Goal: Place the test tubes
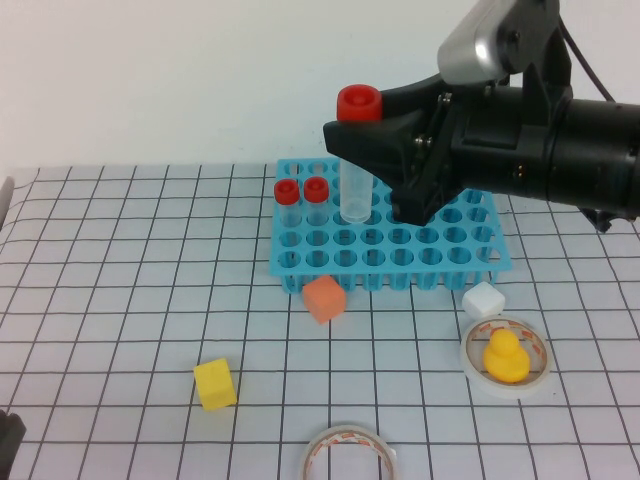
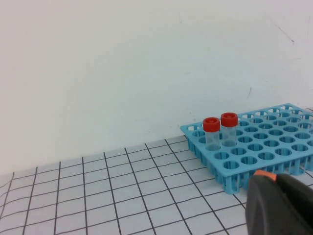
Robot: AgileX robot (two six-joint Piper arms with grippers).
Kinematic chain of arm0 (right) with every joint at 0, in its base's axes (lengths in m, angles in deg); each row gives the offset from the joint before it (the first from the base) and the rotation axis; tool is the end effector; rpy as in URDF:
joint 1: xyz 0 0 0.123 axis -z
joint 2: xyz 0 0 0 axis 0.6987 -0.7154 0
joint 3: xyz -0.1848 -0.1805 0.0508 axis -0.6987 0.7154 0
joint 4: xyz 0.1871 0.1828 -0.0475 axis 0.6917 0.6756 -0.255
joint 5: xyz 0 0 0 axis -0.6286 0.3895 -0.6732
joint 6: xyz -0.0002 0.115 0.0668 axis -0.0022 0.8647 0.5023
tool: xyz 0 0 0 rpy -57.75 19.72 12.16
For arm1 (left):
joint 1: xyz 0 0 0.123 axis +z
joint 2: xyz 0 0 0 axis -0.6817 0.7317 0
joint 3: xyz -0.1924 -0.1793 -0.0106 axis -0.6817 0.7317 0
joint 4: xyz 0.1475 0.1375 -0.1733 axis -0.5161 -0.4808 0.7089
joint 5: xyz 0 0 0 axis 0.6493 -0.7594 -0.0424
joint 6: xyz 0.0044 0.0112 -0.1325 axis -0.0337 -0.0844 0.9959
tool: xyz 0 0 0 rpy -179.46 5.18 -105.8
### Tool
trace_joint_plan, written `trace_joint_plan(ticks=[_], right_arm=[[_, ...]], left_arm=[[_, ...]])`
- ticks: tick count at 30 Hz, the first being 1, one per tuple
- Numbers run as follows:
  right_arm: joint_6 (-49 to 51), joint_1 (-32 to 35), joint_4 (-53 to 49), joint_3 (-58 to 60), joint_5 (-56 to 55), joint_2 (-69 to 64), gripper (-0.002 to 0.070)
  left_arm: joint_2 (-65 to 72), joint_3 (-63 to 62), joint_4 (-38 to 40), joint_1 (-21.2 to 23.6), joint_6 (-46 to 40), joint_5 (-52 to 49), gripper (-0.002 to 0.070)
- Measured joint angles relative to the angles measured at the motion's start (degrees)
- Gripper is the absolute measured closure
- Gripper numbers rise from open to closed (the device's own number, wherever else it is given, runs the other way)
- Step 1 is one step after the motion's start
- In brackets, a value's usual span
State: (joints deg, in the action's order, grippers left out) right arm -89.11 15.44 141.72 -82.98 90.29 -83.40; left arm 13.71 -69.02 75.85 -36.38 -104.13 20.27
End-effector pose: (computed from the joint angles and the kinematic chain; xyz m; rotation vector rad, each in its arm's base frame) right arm 0.3193 0.2454 0.3128 -0.8679 1.5756 0.6979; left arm 0.1289 -0.0286 0.2507 0.1668 1.4994 -0.1696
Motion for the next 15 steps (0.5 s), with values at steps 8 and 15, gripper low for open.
trace_joint_plan(ticks=[8,15], right_arm=[[0.0,0.0,-0.17,0.0,-0.78,0.0,0.0401],[20.22,0.0,-21.08,0.03,-6.58,0.08,0.0401]], left_arm=[[0.0,0.0,0.0,0.0,0.0,-1.57,0.0676],[0.0,0.0,0.0,0.0,0.0,-1.68,0.0676]])
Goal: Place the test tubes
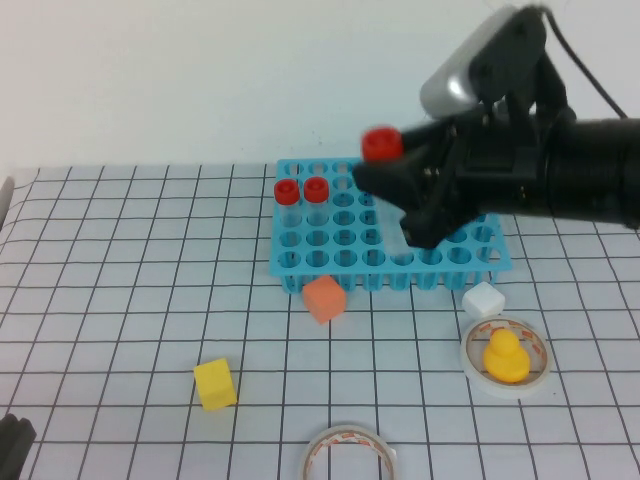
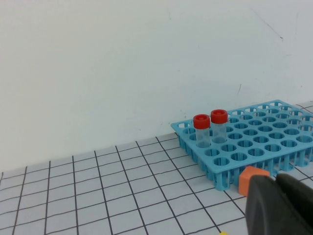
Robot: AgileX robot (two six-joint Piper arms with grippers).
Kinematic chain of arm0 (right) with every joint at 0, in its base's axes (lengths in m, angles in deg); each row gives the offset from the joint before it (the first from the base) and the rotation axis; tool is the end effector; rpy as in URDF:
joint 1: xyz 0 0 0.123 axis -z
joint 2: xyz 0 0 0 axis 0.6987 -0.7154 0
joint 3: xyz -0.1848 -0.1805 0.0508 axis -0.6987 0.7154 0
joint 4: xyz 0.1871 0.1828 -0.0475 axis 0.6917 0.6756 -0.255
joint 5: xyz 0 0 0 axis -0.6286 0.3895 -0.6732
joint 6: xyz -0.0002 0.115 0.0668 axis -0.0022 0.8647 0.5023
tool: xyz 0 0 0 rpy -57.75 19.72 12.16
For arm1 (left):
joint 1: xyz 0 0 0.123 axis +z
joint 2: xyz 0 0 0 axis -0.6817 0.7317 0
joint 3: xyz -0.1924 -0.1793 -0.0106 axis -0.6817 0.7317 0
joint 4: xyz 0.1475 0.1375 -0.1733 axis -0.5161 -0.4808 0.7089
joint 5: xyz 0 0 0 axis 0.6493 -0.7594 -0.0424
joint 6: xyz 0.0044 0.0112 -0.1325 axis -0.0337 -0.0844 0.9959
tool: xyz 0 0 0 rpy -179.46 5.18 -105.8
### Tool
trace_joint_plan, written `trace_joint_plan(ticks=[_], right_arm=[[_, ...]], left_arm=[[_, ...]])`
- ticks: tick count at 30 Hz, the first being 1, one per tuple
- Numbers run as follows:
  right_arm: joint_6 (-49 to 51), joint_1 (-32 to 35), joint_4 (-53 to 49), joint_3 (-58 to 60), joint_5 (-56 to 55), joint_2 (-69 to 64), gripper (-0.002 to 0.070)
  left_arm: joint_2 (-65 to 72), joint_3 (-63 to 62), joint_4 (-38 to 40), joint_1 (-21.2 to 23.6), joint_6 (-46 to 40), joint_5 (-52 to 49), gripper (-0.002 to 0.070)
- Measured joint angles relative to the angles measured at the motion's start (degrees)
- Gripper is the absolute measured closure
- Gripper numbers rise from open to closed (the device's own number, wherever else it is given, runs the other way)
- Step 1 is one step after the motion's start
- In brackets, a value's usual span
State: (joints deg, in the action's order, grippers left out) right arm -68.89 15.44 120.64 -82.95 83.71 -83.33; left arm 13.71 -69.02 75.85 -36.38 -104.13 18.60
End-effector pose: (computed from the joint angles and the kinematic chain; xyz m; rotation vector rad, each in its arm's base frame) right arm 0.3270 0.2329 0.2931 -0.8543 1.7442 0.5675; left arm 0.1282 -0.0322 0.2494 0.1899 1.5073 -0.1897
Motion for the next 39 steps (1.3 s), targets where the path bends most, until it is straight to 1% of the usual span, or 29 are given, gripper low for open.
trace_joint_plan(ticks=[3,5,8,10,12,14,16,19,24,28,31,33,39], right_arm=[[30.9,0.0,-26.1,0.0,-5.23,0.0,0.0401],[54.36,0.0,-42.52,0.0,-10.17,0.0,0.0401],[81.13,0.0,-63.14,0.39,-19.19,-0.97,0.0401],[93.79,0.12,-76.52,2.08,-26.66,-2.0,0.0401],[102.37,0.51,-89.45,4.27,-35.21,-3.71,0.0401],[106.0,0.63,-96.49,5.65,-41.53,-5.53,0.0401],[106.92,0.63,-98.92,5.98,-46.51,-7.43,0.0401],[106.16,0.63,-99.27,6.23,-51.61,-10.2,0.0401],[101.69,0.9,-96.89,6.23,-57.22,-13.84,0.0401],[101.04,1.62,-95.87,6.23,-59.09,-16.76,0.0401],[101.04,1.7,-97.6,5.07,-59.34,-18.98,0.0401],[101.04,1.7,-99.19,3.57,-59.77,-20.76,0.0401],[100.82,1.7,-99.67,-2.8,-61.86,-27.17,0.0401]], left_arm=[[0.0,0.0,0.0,0.0,0.0,-0.23,0.0676],[0.0,0.0,0.0,0.0,0.0,-0.41,0.0676],[0.0,0.0,0.0,0.0,0.0,-0.84,0.0676],[0.0,0.0,0.0,0.0,0.0,-1.36,0.0676],[0.0,0.0,0.0,0.0,0.07,-1.44,0.0676],[0.0,0.0,0.0,0.0,0.07,-1.75,0.0676],[0.0,0.0,0.0,0.0,0.07,-2.12,0.0676],[0.0,0.0,0.0,0.0,0.12,-2.53,0.0676],[0.0,0.0,0.0,0.0,0.21,-2.88,0.0676],[0.0,0.0,0.0,0.0,0.21,-2.88,0.0676],[0.0,0.0,0.0,0.0,0.21,-2.88,0.0676],[0.0,0.0,0.0,0.0,0.21,-2.88,0.0676],[0.0,0.0,0.0,0.0,0.21,-2.88,0.0676]])
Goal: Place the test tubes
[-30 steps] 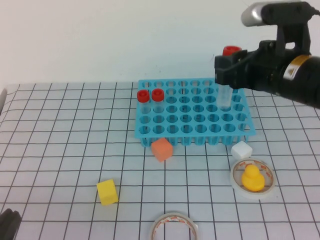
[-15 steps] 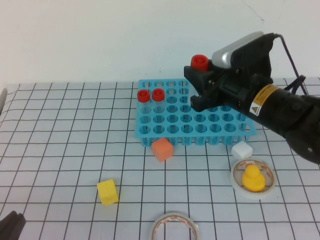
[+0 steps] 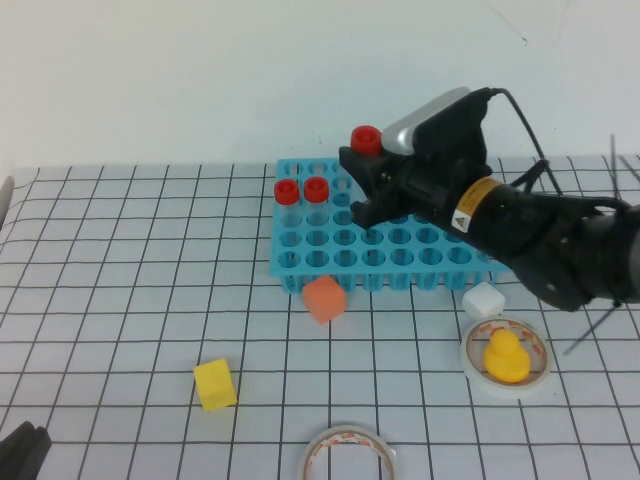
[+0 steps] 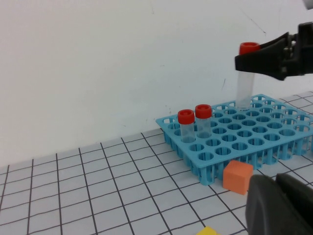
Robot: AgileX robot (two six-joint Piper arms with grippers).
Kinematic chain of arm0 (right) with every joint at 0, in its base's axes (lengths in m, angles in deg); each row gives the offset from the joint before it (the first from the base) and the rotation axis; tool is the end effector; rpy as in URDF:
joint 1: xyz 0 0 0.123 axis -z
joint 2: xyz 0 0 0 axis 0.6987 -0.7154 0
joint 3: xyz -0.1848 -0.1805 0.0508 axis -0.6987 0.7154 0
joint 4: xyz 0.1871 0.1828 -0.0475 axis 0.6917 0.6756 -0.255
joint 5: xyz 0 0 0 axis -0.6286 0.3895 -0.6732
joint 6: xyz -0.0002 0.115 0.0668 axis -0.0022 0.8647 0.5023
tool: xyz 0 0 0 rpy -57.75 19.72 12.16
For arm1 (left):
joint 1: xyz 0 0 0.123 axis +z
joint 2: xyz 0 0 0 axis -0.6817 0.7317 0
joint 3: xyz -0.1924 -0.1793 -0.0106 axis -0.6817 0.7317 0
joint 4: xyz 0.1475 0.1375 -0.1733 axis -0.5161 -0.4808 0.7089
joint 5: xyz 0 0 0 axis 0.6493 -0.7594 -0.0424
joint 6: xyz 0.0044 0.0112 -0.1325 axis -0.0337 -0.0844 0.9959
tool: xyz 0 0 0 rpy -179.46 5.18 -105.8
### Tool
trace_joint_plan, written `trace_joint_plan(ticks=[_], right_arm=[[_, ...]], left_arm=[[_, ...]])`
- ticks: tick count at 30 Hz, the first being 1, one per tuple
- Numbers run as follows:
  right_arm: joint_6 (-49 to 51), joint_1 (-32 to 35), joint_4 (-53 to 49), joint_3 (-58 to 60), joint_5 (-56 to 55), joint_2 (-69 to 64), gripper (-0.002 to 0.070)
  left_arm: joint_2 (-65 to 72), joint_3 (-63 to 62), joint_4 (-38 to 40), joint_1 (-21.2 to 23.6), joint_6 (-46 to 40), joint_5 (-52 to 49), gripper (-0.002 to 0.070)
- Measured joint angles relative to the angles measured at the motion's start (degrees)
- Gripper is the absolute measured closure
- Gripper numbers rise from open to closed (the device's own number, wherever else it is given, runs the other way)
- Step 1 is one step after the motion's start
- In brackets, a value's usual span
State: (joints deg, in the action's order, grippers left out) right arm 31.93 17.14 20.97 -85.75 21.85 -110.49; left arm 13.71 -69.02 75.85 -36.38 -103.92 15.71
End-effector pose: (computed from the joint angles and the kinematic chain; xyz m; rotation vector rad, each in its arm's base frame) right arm 0.4150 0.2518 0.1928 -0.6010 1.4948 0.5508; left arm 0.1266 -0.0383 0.2471 0.2273 1.5210 -0.2274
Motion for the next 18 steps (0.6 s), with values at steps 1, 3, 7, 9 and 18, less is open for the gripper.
trace_joint_plan(ticks=[1,3,7,9,18], right_arm=[[0.0,0.0,0.0,-0.94,-0.57,-0.98,0.0401],[-0.1,0.0,0.0,-3.24,-1.38,-3.26,0.0401],[-0.1,0.0,0.0,-6.4,-1.64,-6.78,0.0401],[-0.1,0.0,0.0,-7.29,-1.69,-8.2,0.0401],[-1.51,0.0,0.83,-10.4,-2.06,-12.43,0.0401]], left_arm=[[0.0,0.0,0.0,0.0,0.0,0.0,0.0676],[0.0,0.0,0.0,0.0,0.0,0.0,0.0676],[0.0,0.0,0.0,0.0,0.0,0.0,0.0676],[0.0,0.0,0.0,0.0,0.0,0.0,0.0676],[0.0,0.0,0.0,0.0,0.0,0.0,0.0676]])
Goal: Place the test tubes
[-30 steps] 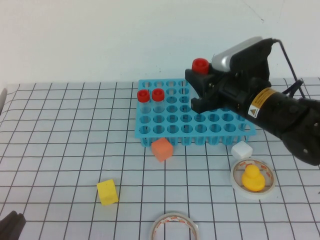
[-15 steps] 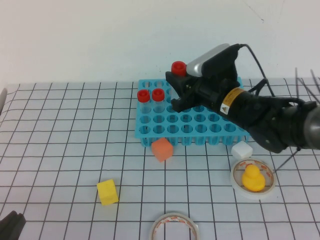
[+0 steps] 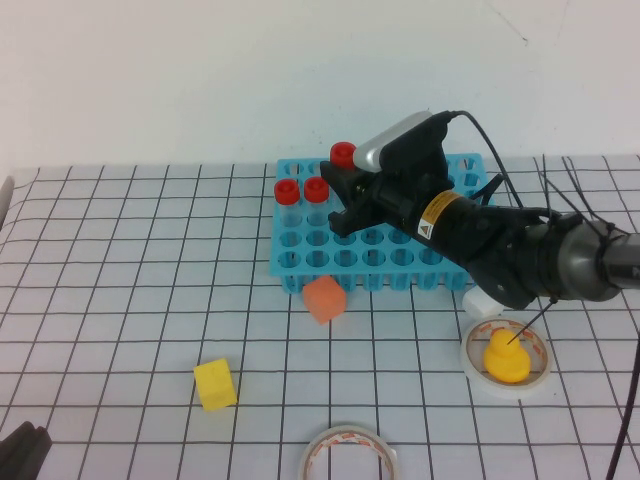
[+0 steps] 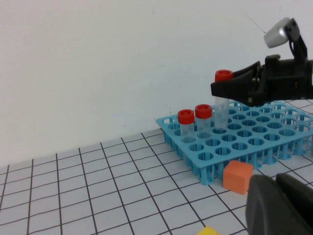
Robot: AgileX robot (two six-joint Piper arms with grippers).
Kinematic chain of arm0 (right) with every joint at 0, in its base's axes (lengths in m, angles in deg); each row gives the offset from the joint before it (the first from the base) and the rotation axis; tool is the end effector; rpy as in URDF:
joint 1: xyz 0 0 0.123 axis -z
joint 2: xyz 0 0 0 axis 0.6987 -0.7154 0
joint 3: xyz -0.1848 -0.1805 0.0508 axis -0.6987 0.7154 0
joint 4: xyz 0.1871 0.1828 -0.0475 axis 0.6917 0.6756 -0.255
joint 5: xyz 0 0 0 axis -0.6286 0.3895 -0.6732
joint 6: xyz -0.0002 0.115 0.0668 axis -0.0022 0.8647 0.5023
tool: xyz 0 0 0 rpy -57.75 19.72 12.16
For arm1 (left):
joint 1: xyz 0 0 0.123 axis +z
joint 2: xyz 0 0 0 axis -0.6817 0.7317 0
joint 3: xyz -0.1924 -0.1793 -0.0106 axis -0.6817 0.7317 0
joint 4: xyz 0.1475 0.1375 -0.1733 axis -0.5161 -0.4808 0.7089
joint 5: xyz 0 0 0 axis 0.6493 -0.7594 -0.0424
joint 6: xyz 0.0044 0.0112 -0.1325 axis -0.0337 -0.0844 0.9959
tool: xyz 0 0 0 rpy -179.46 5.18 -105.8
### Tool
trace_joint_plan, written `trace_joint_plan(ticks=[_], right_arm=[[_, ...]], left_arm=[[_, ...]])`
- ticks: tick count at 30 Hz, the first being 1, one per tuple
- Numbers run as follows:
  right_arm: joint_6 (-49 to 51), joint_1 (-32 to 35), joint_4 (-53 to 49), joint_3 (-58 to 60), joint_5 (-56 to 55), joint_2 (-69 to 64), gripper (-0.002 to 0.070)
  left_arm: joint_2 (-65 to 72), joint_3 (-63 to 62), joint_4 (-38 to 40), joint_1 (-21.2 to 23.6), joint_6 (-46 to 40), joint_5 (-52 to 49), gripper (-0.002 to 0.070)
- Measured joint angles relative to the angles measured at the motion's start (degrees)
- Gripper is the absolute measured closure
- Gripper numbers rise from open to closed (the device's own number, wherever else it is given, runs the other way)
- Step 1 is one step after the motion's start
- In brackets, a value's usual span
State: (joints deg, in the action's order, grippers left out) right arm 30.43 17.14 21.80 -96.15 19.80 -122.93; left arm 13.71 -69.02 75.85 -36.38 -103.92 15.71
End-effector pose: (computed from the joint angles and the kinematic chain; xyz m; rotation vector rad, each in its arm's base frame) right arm 0.4500 0.2699 0.1505 -0.6054 1.4897 0.5476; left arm 0.1266 -0.0383 0.2471 0.2273 1.5210 -0.2274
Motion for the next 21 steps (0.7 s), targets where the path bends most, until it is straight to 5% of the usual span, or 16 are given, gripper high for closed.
trace_joint_plan(ticks=[21], right_arm=[[-4.3,0.0,4.56,-1.49,-1.17,-2.06,0.0401]], left_arm=[[0.0,0.0,0.0,0.0,0.0,0.0,0.0676]])
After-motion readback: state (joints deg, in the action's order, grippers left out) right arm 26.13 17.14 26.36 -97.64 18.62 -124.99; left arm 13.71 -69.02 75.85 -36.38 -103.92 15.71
